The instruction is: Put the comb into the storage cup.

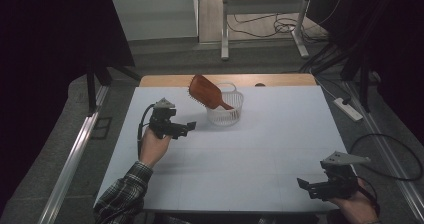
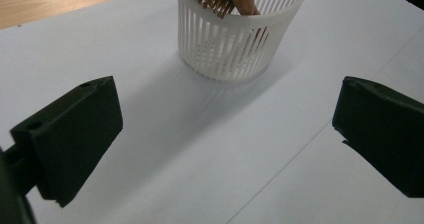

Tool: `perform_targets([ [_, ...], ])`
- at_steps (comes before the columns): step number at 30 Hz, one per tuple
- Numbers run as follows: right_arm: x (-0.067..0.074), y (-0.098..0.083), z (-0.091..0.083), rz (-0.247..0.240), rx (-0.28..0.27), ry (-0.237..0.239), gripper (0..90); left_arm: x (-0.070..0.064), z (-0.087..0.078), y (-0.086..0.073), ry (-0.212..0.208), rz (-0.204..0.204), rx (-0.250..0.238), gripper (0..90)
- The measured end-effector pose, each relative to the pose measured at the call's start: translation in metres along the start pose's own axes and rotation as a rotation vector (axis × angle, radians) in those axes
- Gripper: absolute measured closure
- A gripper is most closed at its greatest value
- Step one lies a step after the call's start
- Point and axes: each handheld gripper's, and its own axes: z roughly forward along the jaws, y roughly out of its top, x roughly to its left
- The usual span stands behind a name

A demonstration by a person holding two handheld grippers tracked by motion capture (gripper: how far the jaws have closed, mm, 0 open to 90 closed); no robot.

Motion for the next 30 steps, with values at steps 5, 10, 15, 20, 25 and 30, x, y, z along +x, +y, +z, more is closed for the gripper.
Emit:
perform_targets([
  [5,0.000,0.000,0.000,-0.003,0.002,0.000,0.0,-0.003,-0.004,-0.006,0.007,0.000,0.003,0.0],
  [10,0.001,0.000,0.000,-0.007,0.003,0.003,0.0,-0.004,-0.006,-0.012,0.005,0.002,0.013,0.0],
  [15,0.001,0.000,0.000,-0.010,0.004,0.005,0.0,-0.005,-0.011,-0.015,0.003,0.000,0.007,0.0],
  [20,0.001,0.000,0.001,-0.011,0.004,0.003,0.0,-0.006,-0.017,-0.018,0.003,-0.001,0.004,0.0],
  [25,0.001,0.000,0.000,-0.011,0.004,0.003,0.0,-0.007,-0.021,-0.021,0.008,0.008,0.005,0.0],
  [30,0.001,0.000,0.000,-0.009,0.004,0.002,0.0,-0.008,-0.027,-0.025,0.007,0.007,0.004,0.0],
])
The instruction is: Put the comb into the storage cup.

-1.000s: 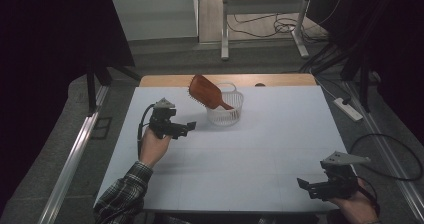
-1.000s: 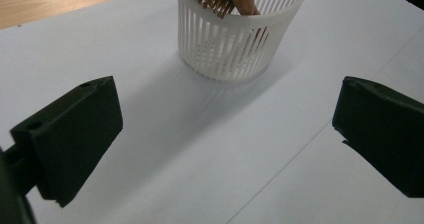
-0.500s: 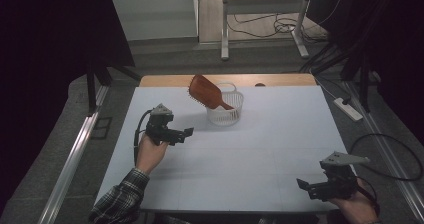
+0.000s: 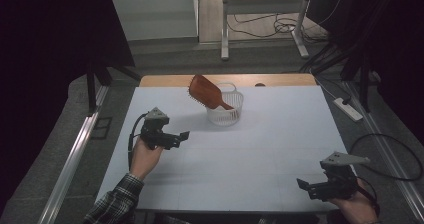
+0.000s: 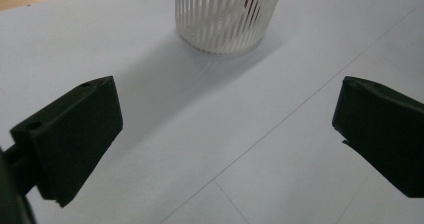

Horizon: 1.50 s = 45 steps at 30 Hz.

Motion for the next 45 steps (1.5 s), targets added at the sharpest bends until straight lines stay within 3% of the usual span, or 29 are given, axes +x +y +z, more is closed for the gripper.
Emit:
perform_targets([
  [28,0.001,0.000,0.000,-0.002,0.001,-0.004,0.0,-0.008,-0.020,-0.018,-0.003,0.001,0.000,0.0],
  [45,0.001,0.000,0.000,-0.002,-0.002,-0.009,0.0,-0.010,-0.035,-0.030,-0.002,-0.019,-0.009,0.0],
])
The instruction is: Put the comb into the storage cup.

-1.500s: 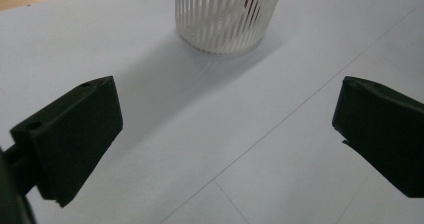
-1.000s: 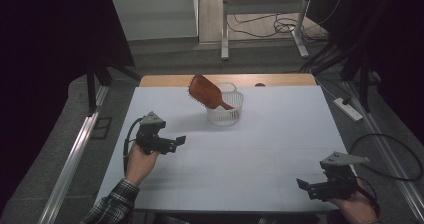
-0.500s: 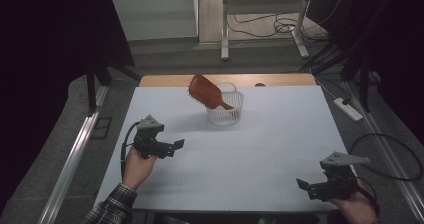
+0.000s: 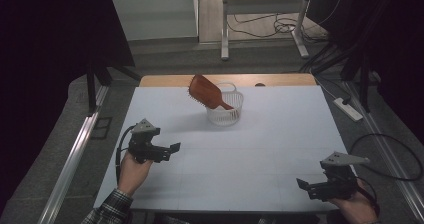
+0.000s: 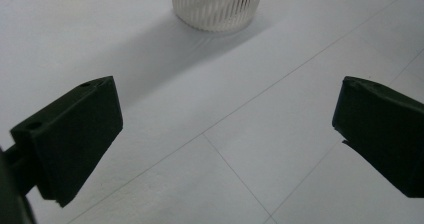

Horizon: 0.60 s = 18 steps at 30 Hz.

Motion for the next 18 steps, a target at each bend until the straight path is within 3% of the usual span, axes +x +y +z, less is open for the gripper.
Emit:
perform_targets([
  [18,0.000,0.000,0.000,0.000,0.000,-0.002,0.0,-0.004,-0.011,-0.012,0.006,0.003,0.018,0.0],
])
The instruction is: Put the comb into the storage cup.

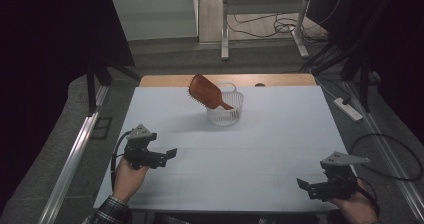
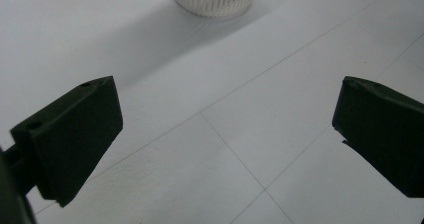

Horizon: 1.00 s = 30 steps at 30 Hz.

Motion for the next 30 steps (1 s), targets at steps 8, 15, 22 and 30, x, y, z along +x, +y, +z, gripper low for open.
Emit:
perform_targets([
  [8,0.000,0.000,0.000,0.000,0.000,-0.004,0.0,-0.001,-0.005,-0.007,0.001,-0.008,0.005,0.0],
  [15,0.000,0.000,0.000,-0.002,0.000,-0.004,0.0,-0.003,-0.009,-0.013,0.003,-0.010,0.014,0.0],
  [22,0.000,0.000,0.000,-0.004,-0.001,-0.005,0.0,-0.004,-0.014,-0.018,0.013,-0.009,0.020,0.0],
  [30,0.001,0.000,0.000,-0.005,0.000,-0.006,0.0,-0.004,-0.021,-0.027,0.022,-0.018,0.027,0.0],
])
